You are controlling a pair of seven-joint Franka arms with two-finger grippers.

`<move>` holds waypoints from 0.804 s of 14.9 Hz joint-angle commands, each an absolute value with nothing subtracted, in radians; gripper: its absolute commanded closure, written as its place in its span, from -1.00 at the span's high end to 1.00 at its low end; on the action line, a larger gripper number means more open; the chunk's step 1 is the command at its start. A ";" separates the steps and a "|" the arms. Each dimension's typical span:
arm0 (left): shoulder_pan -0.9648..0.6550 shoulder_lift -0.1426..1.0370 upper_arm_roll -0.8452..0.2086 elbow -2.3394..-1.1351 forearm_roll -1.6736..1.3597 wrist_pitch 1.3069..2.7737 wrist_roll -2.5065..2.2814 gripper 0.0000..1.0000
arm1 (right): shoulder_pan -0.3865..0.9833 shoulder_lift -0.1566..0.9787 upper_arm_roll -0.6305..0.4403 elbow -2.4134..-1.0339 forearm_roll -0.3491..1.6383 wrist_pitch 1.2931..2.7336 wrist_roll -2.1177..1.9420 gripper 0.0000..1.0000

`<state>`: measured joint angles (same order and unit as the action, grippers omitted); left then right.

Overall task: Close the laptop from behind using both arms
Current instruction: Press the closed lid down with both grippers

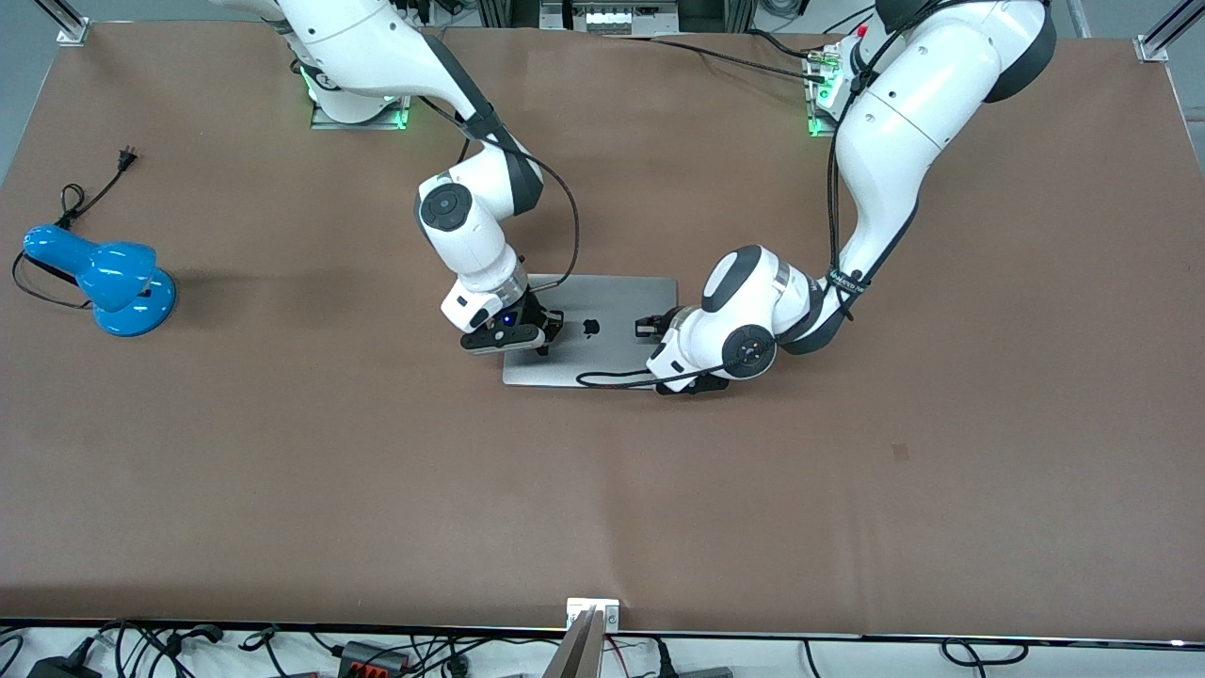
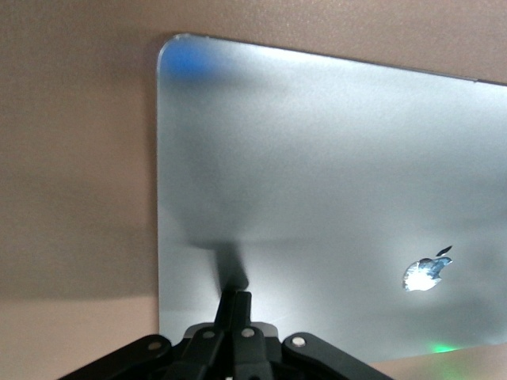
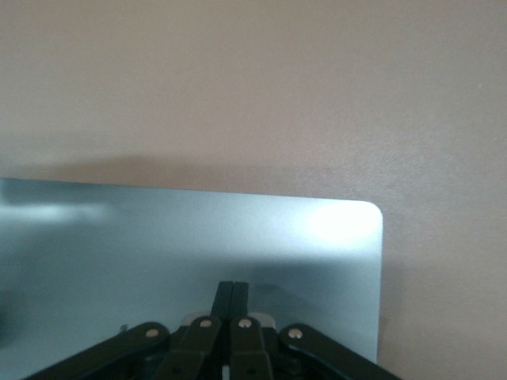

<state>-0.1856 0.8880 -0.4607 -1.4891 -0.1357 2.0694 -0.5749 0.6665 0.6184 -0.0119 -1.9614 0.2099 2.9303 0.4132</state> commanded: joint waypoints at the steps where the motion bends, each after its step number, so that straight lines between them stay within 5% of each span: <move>1: -0.212 0.916 -0.445 -1.453 -0.107 2.068 -0.591 -0.99 | 0.676 0.649 -0.009 -1.944 0.207 2.959 0.399 -1.00; 9: -0.210 0.914 -0.443 -1.454 -0.104 2.071 -0.588 -0.98 | 0.667 0.646 -0.009 -1.931 0.207 2.927 0.393 -1.00; 12: -0.210 0.914 -0.440 -1.456 -0.091 2.077 -0.587 -0.98 | 0.658 0.614 -0.015 -1.858 0.209 2.730 0.397 -1.00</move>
